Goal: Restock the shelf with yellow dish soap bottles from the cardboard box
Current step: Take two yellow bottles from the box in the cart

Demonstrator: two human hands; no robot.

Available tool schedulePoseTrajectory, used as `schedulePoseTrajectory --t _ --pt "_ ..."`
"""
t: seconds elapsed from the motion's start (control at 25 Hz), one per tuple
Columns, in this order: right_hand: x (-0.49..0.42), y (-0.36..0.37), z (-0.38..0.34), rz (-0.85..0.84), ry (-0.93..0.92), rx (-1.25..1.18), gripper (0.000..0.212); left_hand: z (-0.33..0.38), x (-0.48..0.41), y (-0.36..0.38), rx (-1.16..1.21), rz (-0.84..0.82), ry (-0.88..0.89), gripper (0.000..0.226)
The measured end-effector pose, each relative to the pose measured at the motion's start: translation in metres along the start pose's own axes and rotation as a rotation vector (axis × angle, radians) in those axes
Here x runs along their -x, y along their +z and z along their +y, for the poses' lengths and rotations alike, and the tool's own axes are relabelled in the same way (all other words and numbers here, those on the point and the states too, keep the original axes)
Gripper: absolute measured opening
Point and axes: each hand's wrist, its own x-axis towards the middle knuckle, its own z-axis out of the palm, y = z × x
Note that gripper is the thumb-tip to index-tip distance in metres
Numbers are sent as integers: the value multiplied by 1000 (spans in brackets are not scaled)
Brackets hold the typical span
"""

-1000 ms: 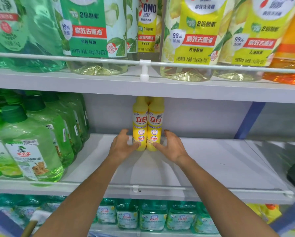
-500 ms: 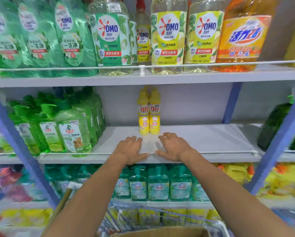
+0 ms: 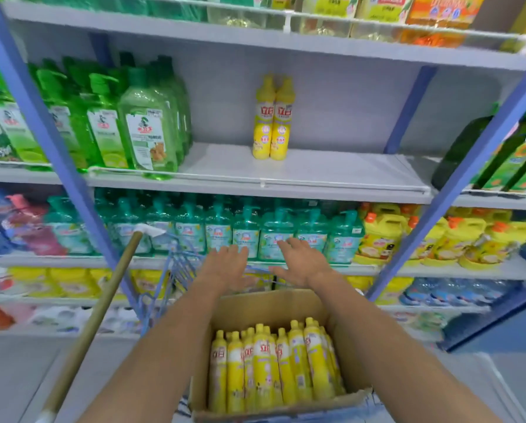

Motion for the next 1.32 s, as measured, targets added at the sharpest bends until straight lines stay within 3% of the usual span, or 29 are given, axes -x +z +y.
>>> schedulePoseTrajectory --t 0.32,0.44,0.84,0.96,1.12,1.32 --pt "-16 126 9 -298 9 -107 74 -3 -7 129 156 -272 -116 87" --pt "-19 172 30 -413 56 -150 66 5 -17 176 203 -389 -133 78" --pt "-37 290 143 -489 325 -286 63 66 -93 288 328 -578 -182 71" --pt "-41 323 142 -506 384 -375 66 83 -102 319 369 -509 -238 61" --pt "-44 342 141 -418 476 -474 71 86 -103 338 514 -406 -459 51" --pt "-43 337 145 -424 529 -666 80 79 -99 344 771 -457 -638 67"
